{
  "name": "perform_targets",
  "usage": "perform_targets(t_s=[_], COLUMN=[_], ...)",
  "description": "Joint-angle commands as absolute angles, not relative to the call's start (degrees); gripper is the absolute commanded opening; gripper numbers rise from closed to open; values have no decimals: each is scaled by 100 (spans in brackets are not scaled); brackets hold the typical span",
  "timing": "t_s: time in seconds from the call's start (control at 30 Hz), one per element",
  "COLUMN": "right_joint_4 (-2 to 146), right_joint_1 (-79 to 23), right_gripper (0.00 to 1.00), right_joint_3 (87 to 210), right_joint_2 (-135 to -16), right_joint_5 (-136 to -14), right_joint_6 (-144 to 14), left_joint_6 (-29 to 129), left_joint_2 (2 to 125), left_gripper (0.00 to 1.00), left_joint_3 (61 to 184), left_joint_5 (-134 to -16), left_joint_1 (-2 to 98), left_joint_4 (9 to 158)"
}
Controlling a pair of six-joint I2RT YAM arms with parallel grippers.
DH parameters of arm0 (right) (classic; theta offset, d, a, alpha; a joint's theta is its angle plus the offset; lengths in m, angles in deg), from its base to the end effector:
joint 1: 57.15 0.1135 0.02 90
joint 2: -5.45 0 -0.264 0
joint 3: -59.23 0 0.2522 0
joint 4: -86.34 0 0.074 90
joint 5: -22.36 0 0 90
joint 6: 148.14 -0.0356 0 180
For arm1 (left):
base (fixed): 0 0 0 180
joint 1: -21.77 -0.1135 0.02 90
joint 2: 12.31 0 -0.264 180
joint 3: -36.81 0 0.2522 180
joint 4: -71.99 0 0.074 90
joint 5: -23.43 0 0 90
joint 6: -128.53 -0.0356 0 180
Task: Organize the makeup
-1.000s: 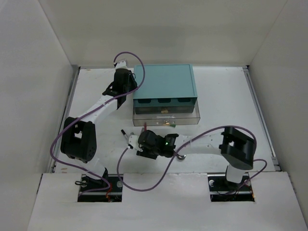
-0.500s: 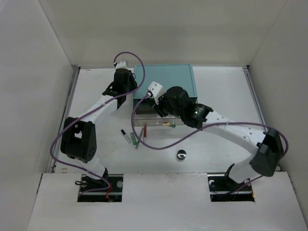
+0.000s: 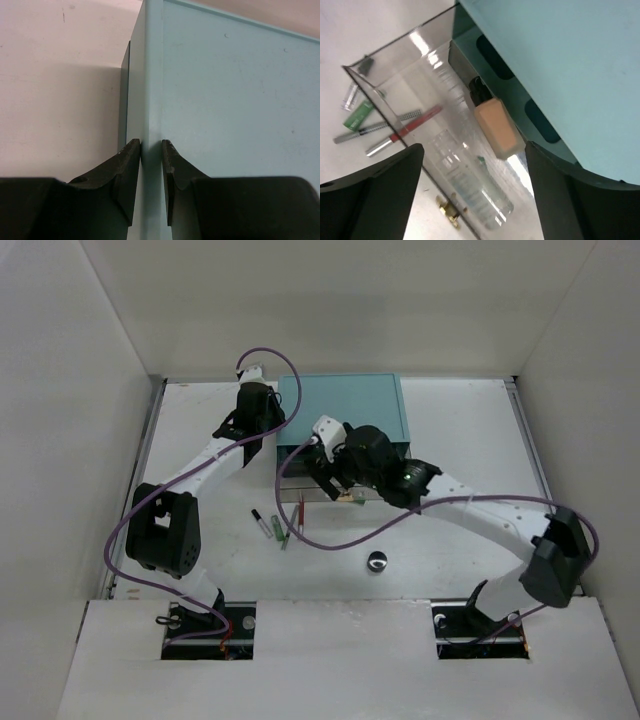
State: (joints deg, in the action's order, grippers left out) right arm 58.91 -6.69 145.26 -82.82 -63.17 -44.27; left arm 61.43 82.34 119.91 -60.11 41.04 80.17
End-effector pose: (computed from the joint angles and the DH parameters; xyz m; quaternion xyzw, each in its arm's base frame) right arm 0.2308 0.2752 0.3133 -0.4433 0.7418 0.1256 0.4873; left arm 0.3708 -0.1254 0.2892 -0.0583 0.8151 -0.1637 0.5527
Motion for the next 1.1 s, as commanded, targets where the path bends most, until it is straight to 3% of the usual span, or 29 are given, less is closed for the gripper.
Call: perform_targets(t_s=[0.0, 0.1, 0.23, 0.37, 0.6, 0.97, 1.07], right_joint_4=[6204, 5888, 5089, 4254, 3645, 4893, 4938], right_joint_1=[-368, 27, 862, 1408, 1111, 477, 433], right_gripper=[92, 100, 100, 100, 100, 100, 77], right_joint_3=[14209, 13551, 12803, 12223, 11431, 11342, 11518], right_joint_2=[-7280, -6524, -5986, -5766, -5791, -7126, -7461], right_joint_5=[-6132, -6237, -6439, -5870, -4928, -5086, -5059], right_joint_6=[-5135, -5908, -6823, -8254, -10093, -9840, -9831], left_joint_6=[5963, 5963, 5963, 5954, 5954, 5954, 5954], left_joint_2=[8410, 8375, 8384, 8419, 8454, 8454, 8393], left_gripper=[11, 11, 11, 11, 11, 11, 11], left_joint_3=[11710, 11701, 11701, 11701, 11710, 11675, 11649], left_joint_5=[-6112, -6112, -6112, -6112, -6112, -6068, -6059], left_joint_1=[4133, 4115, 4115, 4097, 4062, 4089, 4071], left_joint_4=[8988, 8988, 8980, 8988, 8988, 8988, 8988])
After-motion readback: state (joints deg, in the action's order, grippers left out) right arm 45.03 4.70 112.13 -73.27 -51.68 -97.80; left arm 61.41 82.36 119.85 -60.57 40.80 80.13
